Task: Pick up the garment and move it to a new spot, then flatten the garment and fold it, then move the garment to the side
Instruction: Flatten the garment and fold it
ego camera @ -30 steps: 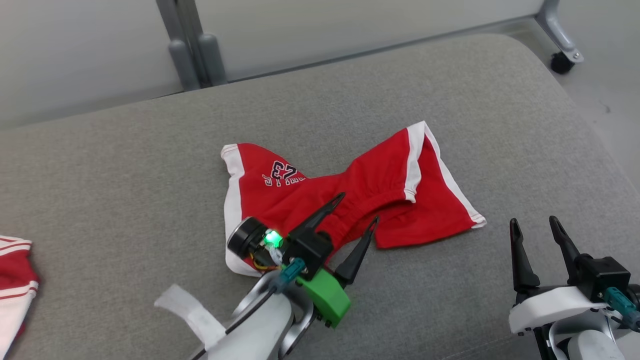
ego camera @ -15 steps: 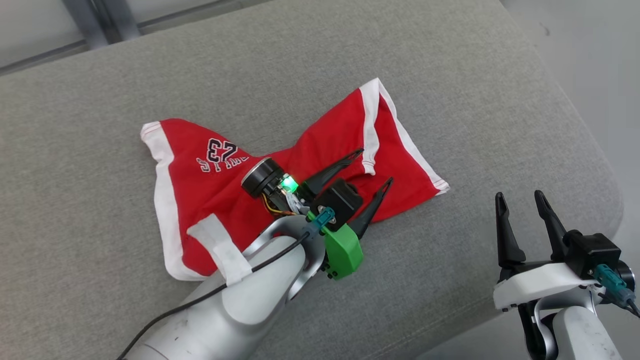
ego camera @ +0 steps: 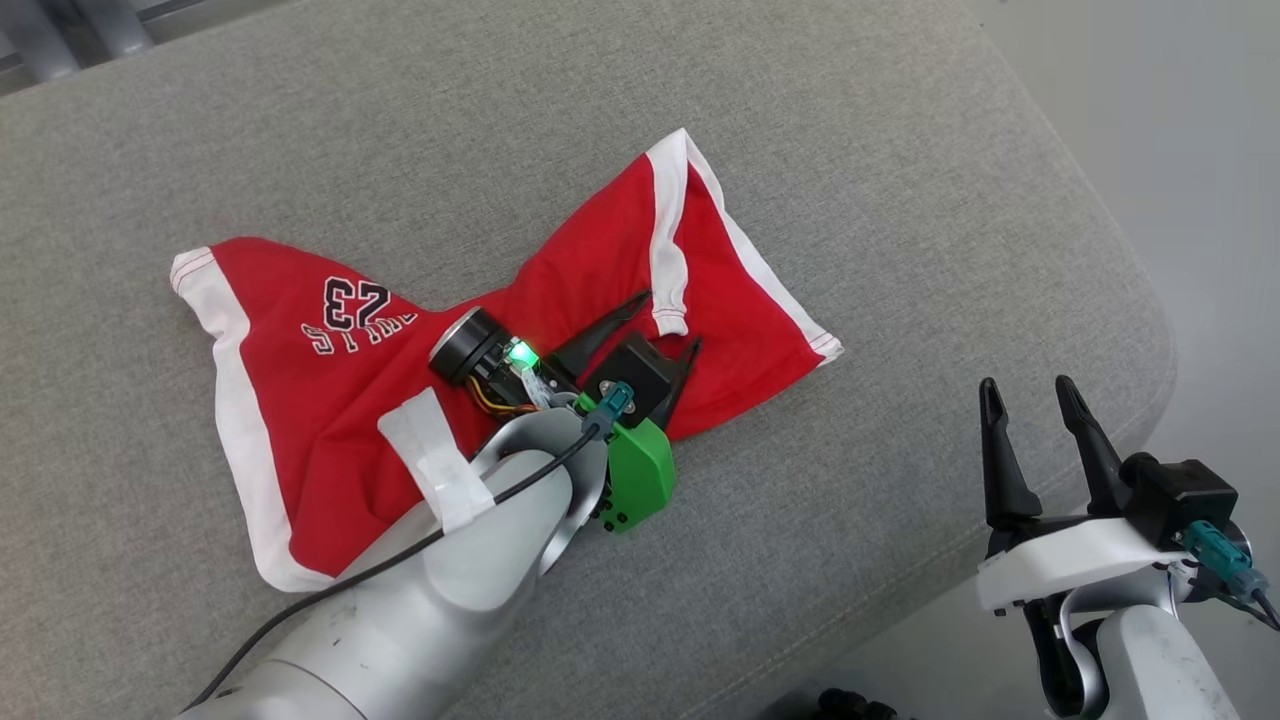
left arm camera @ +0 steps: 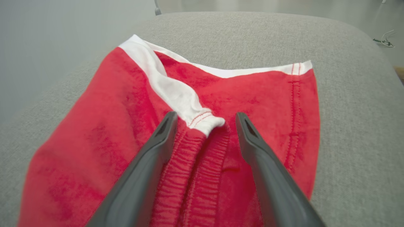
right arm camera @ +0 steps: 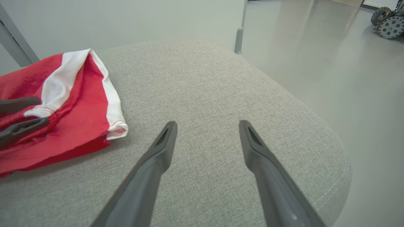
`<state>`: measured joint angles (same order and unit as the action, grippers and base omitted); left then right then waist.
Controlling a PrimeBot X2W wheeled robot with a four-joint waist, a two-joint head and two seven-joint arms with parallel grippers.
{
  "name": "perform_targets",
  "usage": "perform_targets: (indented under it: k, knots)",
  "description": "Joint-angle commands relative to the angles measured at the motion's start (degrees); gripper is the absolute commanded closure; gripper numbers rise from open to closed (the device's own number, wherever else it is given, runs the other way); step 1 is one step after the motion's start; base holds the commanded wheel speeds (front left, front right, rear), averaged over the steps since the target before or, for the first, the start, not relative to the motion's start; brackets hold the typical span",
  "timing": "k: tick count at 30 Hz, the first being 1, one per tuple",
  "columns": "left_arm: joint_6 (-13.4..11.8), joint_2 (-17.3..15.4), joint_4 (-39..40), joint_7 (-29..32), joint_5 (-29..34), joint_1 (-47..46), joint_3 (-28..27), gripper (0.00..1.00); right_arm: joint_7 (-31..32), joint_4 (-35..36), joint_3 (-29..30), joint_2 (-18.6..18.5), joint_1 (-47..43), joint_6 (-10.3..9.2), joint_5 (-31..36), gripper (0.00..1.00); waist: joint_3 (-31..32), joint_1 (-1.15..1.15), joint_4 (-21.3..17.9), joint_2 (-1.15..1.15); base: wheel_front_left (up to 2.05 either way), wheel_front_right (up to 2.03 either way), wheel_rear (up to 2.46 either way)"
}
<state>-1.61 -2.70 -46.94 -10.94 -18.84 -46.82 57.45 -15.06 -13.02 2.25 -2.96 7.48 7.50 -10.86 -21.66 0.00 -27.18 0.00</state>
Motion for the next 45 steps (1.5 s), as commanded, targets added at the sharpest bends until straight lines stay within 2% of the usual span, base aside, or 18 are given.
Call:
perform_targets:
  k: [1,2,8,9,11,12,13,14,24,32,40,42,45]
  knots:
    - [-0.41,-0.39,-0.63,-0.30,-0.87,-0.97,0.05,0.45,-0.18,-0.15,-0.09,0.06,0.24,-0.02,-0.27,0.00,0.22,0.00,0.06,0.00,0.00,0.00,0.00]
    - [-0.59,-0.39,-1.14,-0.29,-1.15,-0.93,0.17,0.51,-0.18,-0.18,-0.05,0.06,0.05,-0.02,-0.25,0.00,0.39,0.00,0.13,0.00,0.00,0.00,0.00]
    - [-0.75,-0.40,-3.32,-0.95,-2.32,-1.11,0.50,0.49,-0.18,-0.19,0.15,0.06,-0.13,-0.02,-0.12,0.00,0.91,0.00,0.63,0.00,0.00,0.00,0.00]
    - [-0.67,-0.40,-3.56,-1.09,-2.45,-1.11,0.54,0.52,-0.18,-0.20,0.14,0.05,-0.07,-0.02,-0.08,0.00,0.96,0.00,0.68,0.00,0.00,0.00,0.00]
    - [-0.75,-0.40,-3.87,-1.38,-3.40,-1.17,0.27,0.61,-0.18,-0.20,0.25,0.05,0.09,-0.02,-0.03,0.00,1.09,0.00,0.83,0.00,0.00,0.00,0.00]
    - [-0.67,-0.41,-3.82,-1.56,-3.68,-1.22,0.26,0.71,-0.18,-0.17,0.37,0.05,0.05,-0.02,0.01,0.00,1.16,0.00,0.96,0.00,0.00,0.00,0.00]
    - [-0.67,-0.41,-3.69,-1.79,-4.11,-1.30,0.24,0.89,-0.18,-0.14,0.50,0.06,-0.04,-0.02,0.08,0.00,1.25,0.00,1.11,0.00,0.00,0.00,0.00]
    - [-0.70,-0.40,-3.52,-1.90,-4.58,-1.35,0.18,1.00,-0.18,-0.12,0.66,0.05,-0.18,-0.02,0.21,0.00,1.36,0.00,1.29,0.00,0.00,0.00,0.00]
    - [-0.08,-0.40,-6.25,-2.39,-6.42,-1.93,0.98,1.00,-0.18,-0.62,0.79,0.05,0.58,-0.02,-0.01,0.00,2.13,0.00,1.95,0.00,0.00,0.00,0.00]
    - [0.32,-0.38,-3.46,-3.60,-9.67,-1.06,0.77,1.00,-0.18,-0.74,1.68,0.05,-0.84,-0.02,0.66,0.00,3.60,0.00,2.61,0.00,0.00,0.00,0.00]
    - [1.03,-0.44,5.47,-4.28,-14.40,2.77,-1.82,1.00,-0.18,-0.42,4.23,0.02,-3.19,-0.02,2.35,0.00,7.20,0.00,6.34,0.00,0.00,0.00,0.00]
    - [1.82,-1.58,9.29,-4.27,-16.52,5.04,-3.76,1.00,-0.18,-0.19,4.87,0.02,-4.13,-0.02,3.12,0.00,8.57,0.00,7.94,0.00,0.00,0.00,0.00]
    - [2.67,-5.77,16.85,-4.26,-19.03,10.48,-6.37,1.00,-0.18,-0.18,6.04,-0.14,-5.95,-0.02,4.11,0.00,11.04,0.00,11.06,0.00,0.00,0.00,0.00]
